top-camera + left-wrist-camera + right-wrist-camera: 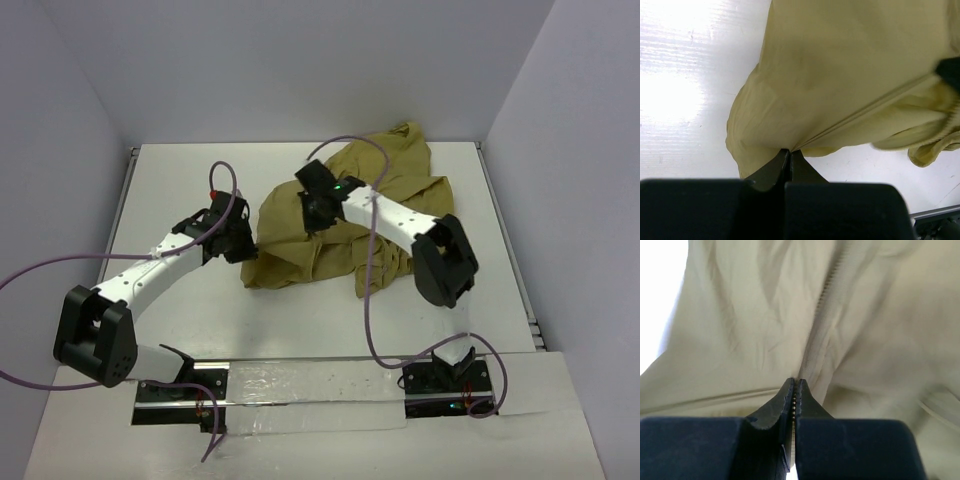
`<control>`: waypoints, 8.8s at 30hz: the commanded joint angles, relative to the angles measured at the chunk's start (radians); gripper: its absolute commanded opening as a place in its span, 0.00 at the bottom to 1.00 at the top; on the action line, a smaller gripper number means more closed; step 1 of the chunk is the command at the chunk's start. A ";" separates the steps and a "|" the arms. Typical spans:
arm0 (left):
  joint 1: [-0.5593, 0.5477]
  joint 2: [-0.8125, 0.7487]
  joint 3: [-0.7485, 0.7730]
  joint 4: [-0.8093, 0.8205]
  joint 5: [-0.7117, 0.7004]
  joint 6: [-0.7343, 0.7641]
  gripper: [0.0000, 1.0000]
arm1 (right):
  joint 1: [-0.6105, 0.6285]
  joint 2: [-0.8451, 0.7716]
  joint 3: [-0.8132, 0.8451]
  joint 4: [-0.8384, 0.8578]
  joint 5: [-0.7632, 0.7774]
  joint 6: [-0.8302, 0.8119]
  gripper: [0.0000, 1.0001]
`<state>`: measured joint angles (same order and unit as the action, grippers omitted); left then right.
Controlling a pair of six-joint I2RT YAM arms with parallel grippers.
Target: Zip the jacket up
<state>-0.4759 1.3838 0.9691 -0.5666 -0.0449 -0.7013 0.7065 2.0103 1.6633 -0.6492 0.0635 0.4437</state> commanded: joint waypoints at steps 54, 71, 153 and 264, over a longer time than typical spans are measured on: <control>0.043 0.136 0.074 0.058 -0.014 0.112 0.12 | -0.113 -0.393 -0.540 0.499 -0.266 0.127 0.00; 0.037 0.070 0.121 0.137 0.124 0.070 0.91 | -0.278 -0.057 -0.146 0.397 -0.401 0.076 0.45; -0.376 0.399 0.284 0.036 0.000 0.316 0.73 | -0.405 -0.945 -0.768 0.051 -0.128 0.179 0.75; 0.013 0.193 0.074 0.729 0.660 -0.436 0.00 | -0.248 -0.563 -0.704 0.775 -0.654 0.434 0.08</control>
<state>-0.4683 1.6176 1.0012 0.1814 0.6255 -1.1702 0.4492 1.4761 0.9428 0.0761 -0.5950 0.8780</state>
